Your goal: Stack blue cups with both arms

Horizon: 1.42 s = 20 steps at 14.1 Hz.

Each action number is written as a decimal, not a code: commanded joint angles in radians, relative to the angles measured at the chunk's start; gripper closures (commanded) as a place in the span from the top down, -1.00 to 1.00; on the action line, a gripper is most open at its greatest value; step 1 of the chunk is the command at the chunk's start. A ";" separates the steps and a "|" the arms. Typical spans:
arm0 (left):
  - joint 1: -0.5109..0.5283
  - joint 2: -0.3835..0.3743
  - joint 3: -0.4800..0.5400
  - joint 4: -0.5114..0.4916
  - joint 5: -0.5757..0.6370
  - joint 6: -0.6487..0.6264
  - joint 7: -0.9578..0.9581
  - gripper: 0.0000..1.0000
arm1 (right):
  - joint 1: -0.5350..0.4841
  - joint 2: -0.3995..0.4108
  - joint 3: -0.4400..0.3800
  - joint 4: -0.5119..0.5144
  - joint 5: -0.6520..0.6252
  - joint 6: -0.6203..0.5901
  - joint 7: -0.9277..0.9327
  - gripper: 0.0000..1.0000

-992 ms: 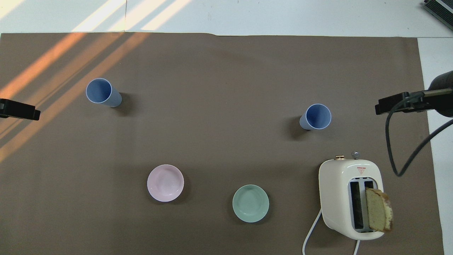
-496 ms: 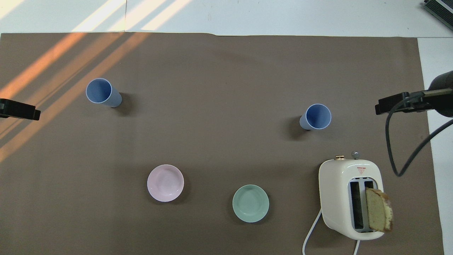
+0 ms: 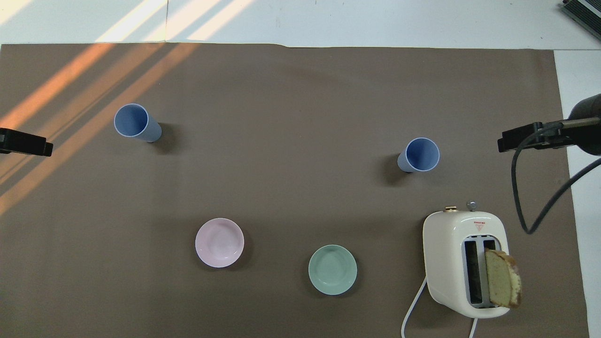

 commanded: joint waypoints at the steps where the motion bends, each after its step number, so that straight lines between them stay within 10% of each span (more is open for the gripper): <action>1: -0.002 -0.001 0.000 0.007 -0.009 0.019 0.000 1.00 | -0.008 -0.005 0.006 -0.006 -0.003 -0.001 0.019 1.00; 20: 0.000 -0.006 0.000 -0.010 -0.009 0.027 0.003 1.00 | -0.008 -0.005 0.006 -0.006 -0.003 -0.001 0.019 1.00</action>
